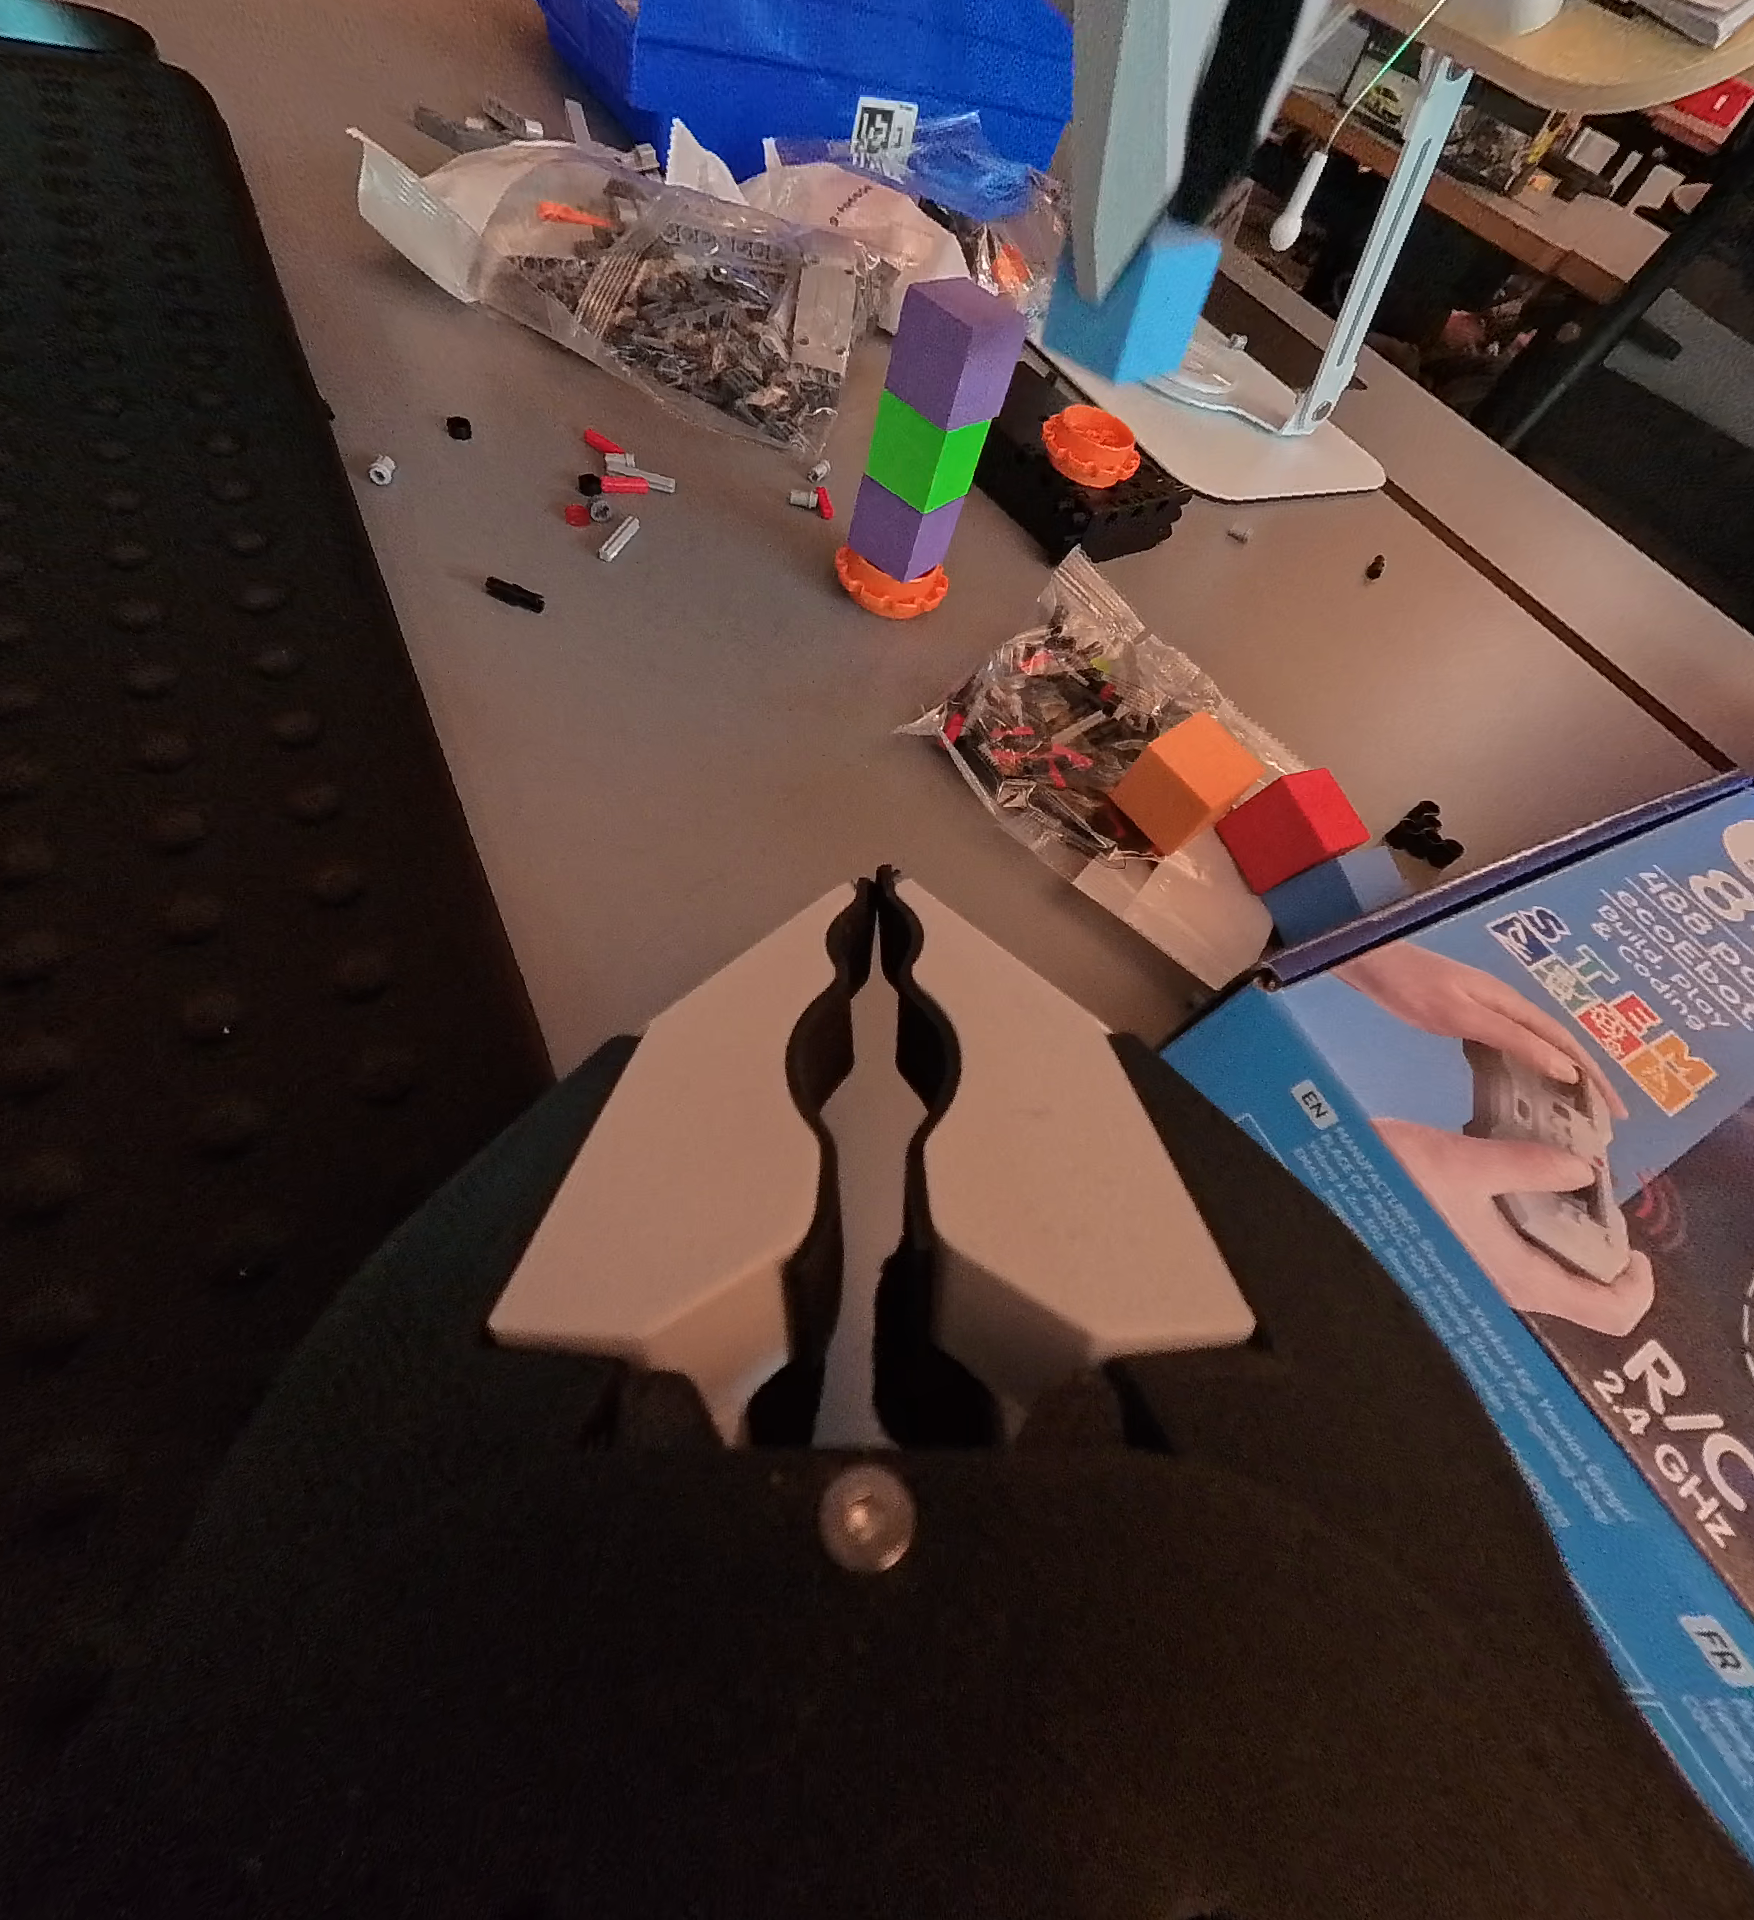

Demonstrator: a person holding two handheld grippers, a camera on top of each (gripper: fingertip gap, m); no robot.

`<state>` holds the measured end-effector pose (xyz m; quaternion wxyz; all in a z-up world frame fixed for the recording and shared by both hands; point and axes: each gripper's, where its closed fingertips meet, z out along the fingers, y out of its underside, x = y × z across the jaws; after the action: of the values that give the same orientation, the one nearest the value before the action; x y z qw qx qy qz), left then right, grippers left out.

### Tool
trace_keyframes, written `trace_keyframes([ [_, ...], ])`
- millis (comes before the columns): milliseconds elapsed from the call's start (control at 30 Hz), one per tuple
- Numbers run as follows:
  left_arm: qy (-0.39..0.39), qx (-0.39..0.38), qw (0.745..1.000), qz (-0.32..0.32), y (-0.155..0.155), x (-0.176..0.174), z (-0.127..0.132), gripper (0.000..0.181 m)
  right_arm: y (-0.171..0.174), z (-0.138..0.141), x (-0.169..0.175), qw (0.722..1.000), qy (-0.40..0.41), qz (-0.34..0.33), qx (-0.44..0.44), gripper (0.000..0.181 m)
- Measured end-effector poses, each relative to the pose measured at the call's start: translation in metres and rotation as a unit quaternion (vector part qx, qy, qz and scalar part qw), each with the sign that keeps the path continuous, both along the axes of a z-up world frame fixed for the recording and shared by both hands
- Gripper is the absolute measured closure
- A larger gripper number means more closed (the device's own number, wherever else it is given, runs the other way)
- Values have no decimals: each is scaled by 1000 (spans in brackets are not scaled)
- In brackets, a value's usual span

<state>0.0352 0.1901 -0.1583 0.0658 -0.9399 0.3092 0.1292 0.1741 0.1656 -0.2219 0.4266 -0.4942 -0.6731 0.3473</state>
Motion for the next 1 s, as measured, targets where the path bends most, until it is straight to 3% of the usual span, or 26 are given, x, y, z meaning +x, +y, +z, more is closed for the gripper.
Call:
trace_keyframes([
  [167, 4, -14, 999, 31, -21, -19, 16, 156, 0, -1, 0, 1000, -2, -2, 6, 181],
  [633, 4, -57, 997, 51, -30, -25, -10, 156, 1, -1, 0, 1000, -2, -3, 7, 181],
  [1000, 3, -49, 997, 60, -31, -29, -4, 156, 1, -1, 0, 1000, 0, -3, 8, 181],
])
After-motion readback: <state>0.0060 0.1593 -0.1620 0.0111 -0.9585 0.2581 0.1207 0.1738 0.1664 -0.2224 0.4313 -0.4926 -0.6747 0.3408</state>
